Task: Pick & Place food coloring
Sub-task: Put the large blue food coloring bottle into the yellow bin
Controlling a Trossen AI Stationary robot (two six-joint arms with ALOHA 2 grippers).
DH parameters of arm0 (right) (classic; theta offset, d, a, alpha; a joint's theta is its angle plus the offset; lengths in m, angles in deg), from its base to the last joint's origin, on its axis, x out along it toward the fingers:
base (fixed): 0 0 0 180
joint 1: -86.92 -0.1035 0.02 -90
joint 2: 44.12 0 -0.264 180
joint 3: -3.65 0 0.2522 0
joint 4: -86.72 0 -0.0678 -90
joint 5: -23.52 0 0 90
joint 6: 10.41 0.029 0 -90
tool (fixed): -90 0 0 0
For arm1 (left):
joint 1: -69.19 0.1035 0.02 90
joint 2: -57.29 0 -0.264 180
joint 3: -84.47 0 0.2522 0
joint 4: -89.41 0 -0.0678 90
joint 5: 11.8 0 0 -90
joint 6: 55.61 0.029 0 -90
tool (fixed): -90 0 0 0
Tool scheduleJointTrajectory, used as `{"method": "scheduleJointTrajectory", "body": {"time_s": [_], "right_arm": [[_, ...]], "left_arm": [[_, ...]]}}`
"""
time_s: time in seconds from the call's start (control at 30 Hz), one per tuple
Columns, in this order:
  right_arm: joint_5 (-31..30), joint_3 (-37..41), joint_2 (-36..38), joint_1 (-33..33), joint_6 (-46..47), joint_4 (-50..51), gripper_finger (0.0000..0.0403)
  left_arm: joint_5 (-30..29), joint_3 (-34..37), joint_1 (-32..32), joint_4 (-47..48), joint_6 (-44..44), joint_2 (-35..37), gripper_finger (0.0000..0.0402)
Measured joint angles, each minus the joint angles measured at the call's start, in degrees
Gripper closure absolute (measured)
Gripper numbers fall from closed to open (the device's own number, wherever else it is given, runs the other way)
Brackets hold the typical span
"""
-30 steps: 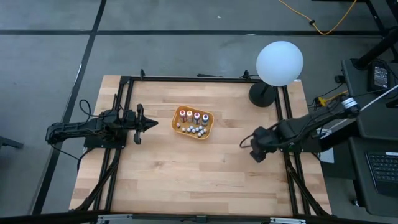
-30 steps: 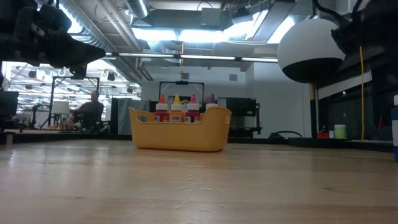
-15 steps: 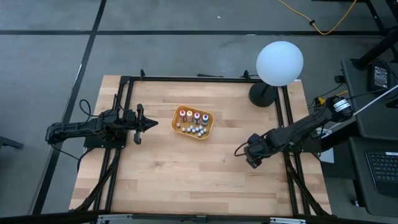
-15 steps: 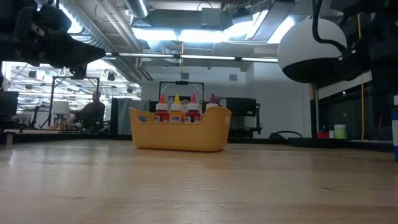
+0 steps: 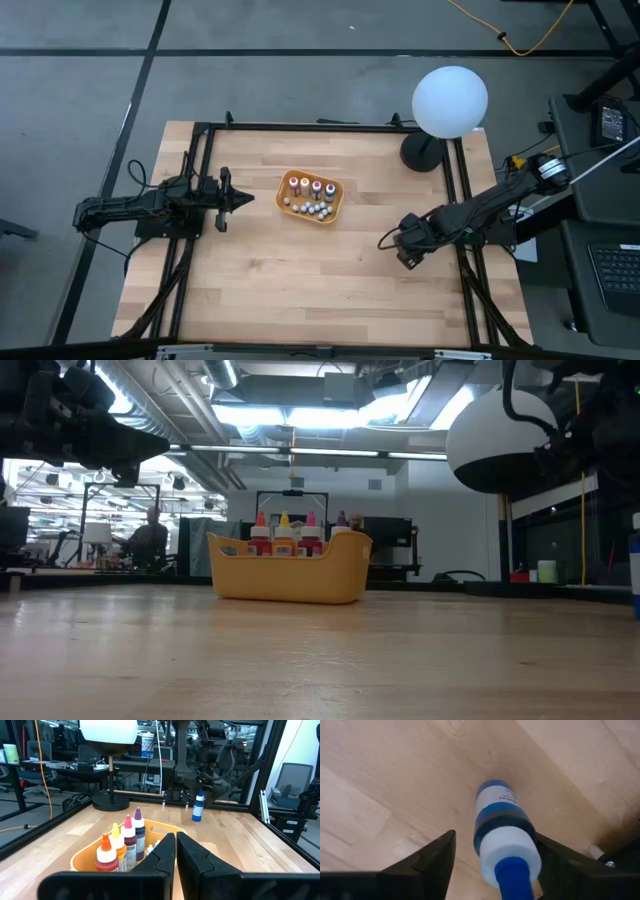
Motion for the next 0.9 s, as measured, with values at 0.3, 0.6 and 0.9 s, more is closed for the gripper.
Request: {"method": "scheduleJointTrajectory", "body": {"time_s": [0.3,0.6,0.9], "right_arm": [[-0.4,0.0,1.8,0.1,0.2,0.2,0.0196],[-0.4,-0.2,1.8,0.1,0.0,0.2,0.0257],[-0.6,-7.9,1.8,2.9,-9.5,3.9,0.025]], "left_arm": [[0.0,0.0,0.0,0.0,0.0,0.0,0.0395],[0.0,0.0,0.0,0.0,0.0,0.0,0.0394],[0.0,0.0,0.0,0.0,0.0,0.0,0.0395]]}}
